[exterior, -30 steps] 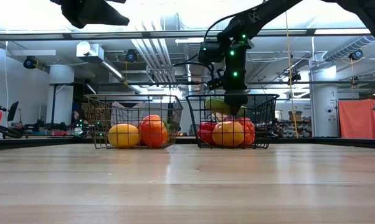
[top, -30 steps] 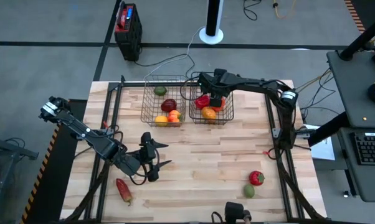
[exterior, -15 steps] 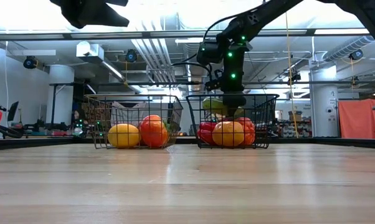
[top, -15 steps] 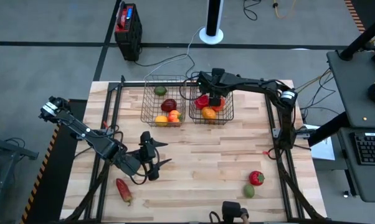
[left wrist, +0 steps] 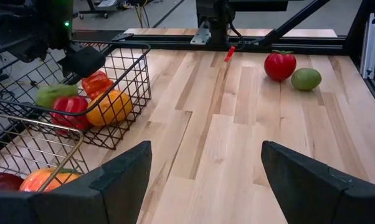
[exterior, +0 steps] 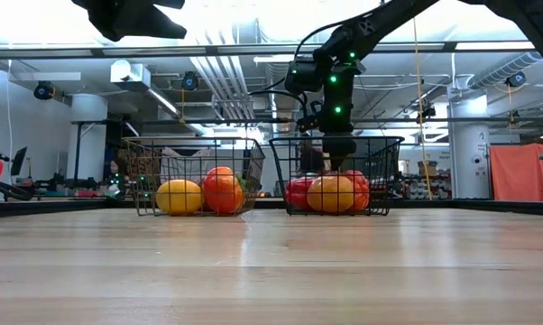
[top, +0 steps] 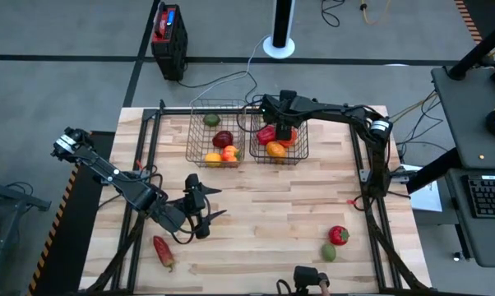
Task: Sort produce into baskets
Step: Put the white garlic into the black wire basket
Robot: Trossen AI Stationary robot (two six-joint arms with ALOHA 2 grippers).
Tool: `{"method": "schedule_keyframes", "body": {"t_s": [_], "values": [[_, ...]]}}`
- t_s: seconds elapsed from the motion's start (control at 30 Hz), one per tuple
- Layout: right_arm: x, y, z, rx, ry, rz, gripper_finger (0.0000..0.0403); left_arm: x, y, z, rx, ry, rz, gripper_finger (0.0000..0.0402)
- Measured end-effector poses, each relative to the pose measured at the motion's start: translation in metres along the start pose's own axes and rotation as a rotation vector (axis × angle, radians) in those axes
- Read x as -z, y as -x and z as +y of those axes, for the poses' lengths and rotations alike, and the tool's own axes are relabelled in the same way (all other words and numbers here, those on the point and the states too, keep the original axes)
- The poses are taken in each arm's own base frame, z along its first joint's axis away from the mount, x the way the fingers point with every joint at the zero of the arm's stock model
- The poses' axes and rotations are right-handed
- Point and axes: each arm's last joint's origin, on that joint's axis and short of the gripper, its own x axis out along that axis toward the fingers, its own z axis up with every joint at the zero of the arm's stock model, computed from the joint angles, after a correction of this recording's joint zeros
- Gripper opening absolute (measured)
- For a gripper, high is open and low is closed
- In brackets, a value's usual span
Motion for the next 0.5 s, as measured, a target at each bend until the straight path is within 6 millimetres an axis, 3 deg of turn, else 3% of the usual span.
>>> {"method": "schedule_keyframes", "body": {"t_s": [0.23, 0.5], "values": [[0.002, 0.003, 0.001, 0.001, -0.048, 0.013, 0.028, 0.0, 0.0, 0.0, 0.0, 0.004, 0.0, 0.0285], [0.004, 0.033, 0.005, 0.001, -0.192, -0.028, 0.0268, 0.002, 0.0, 0.0, 0.001, 0.121, 0.016, 0.0285]]}}
